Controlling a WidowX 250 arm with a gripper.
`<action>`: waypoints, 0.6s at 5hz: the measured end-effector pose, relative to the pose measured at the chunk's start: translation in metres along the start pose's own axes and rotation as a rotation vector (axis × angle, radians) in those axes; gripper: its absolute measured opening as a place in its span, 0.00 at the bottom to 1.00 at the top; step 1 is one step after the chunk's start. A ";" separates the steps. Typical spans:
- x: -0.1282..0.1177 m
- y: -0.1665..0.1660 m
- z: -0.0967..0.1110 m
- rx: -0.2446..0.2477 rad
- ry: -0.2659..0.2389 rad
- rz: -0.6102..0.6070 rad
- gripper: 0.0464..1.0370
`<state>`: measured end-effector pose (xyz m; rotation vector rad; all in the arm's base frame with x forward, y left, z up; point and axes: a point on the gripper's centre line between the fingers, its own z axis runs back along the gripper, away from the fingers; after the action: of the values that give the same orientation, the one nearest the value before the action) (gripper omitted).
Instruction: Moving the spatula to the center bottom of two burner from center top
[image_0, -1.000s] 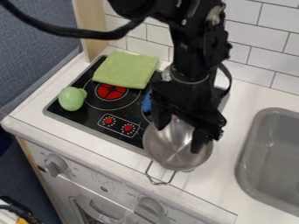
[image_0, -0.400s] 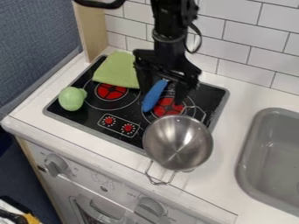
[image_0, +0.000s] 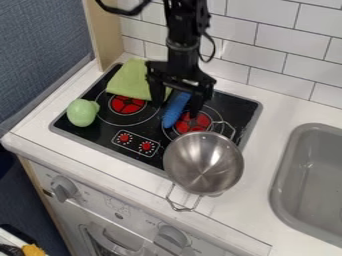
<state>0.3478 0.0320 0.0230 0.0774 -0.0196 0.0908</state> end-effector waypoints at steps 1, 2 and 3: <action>0.002 0.003 -0.012 -0.005 0.026 0.010 0.96; 0.008 0.007 -0.016 -0.023 0.030 0.027 0.91; 0.005 0.006 -0.017 -0.030 0.026 0.010 0.64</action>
<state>0.3528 0.0393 0.0070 0.0457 0.0041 0.1014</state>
